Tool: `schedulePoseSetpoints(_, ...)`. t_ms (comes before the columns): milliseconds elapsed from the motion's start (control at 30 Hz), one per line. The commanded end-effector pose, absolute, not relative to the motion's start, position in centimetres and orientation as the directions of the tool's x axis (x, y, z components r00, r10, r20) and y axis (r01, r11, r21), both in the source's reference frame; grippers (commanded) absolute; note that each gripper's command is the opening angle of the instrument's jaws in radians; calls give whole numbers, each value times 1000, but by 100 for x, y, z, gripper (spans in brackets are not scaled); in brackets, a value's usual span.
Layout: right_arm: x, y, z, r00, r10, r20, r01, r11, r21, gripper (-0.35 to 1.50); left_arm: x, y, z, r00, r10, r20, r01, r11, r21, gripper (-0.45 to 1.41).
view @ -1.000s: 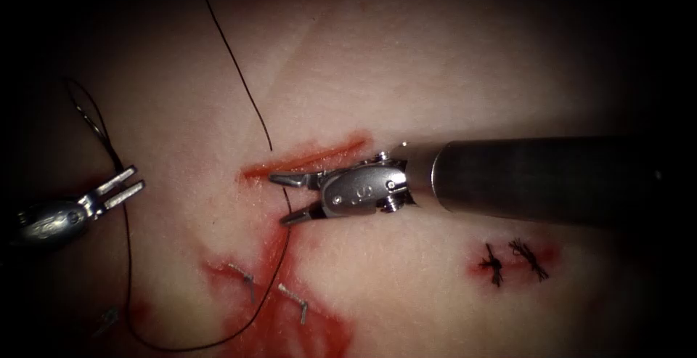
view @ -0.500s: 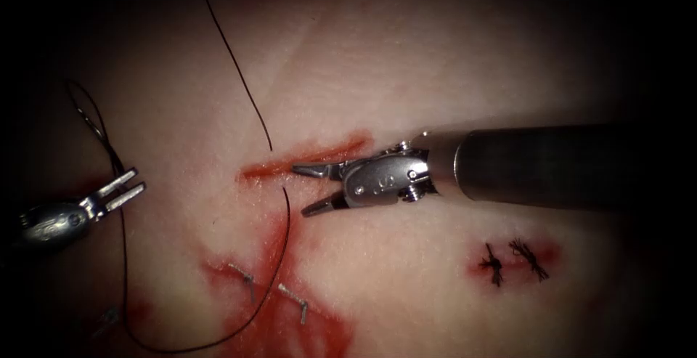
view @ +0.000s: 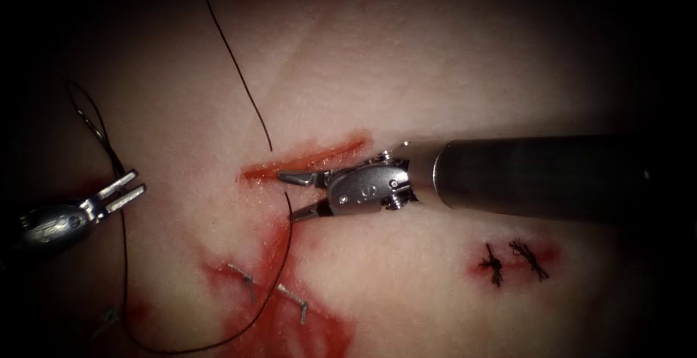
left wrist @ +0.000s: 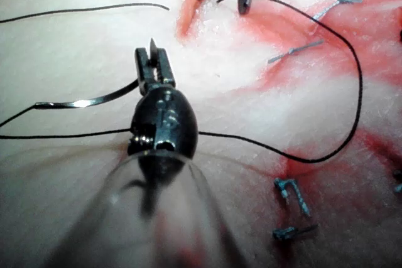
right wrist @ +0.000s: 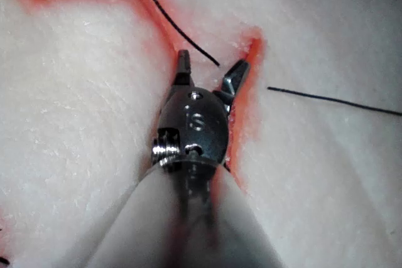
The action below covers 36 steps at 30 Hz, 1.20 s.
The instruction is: Wound Closure
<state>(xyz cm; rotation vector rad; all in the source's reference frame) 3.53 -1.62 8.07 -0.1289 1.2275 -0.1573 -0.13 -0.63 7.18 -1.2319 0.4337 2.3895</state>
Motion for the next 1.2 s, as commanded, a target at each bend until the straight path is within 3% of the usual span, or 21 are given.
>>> schedulePoseSetpoints(33, 361, -166, 808, 322, -185, -929, 48, 983, -179, 101, -18, -62, 725, -522, 218, -825, -494, -865, 83, -45)
schedulePoseSetpoints(133, 362, -165, 802, 308, -178, -935, 34, 984, -176, 96, -18, -62, 725, -521, 218, -825, -494, -866, 83, -45)
schedulePoseSetpoints(300, 363, -162, 785, 284, -160, -945, 13, 987, -163, 115, -18, -61, 726, -521, 218, -825, -494, -866, 84, -45)
schedulePoseSetpoints(400, 369, -168, 778, 269, -174, -947, 12, 984, -178, 96, -19, -62, 727, -521, 217, -826, -494, -866, 84, -45)
schedulePoseSetpoints(600, 373, -176, 796, 293, -196, -936, 35, 980, -194, 91, -20, -63, 727, -520, 216, -827, -493, -866, 84, -45)
schedulePoseSetpoints(667, 371, -176, 802, 292, -202, -935, 39, 979, -200, 69, -20, -63, 727, -520, 216, -827, -493, -866, 84, -45)
schedulePoseSetpoints(700, 365, -175, 802, 289, -203, -936, 43, 979, -199, 6, -20, -63, 727, -520, 216, -827, -493, -866, 84, -45)
schedulePoseSetpoints(733, 362, -174, 799, 286, -201, -937, 45, 979, -197, -35, -20, -63, 727, -520, 216, -827, -493, -866, 84, -45)
schedulePoseSetpoints(1200, 316, -223, 743, 249, -195, -949, 110, 979, -172, -35, -21, -64, 731, -518, 211, -829, -494, -865, 88, -45)
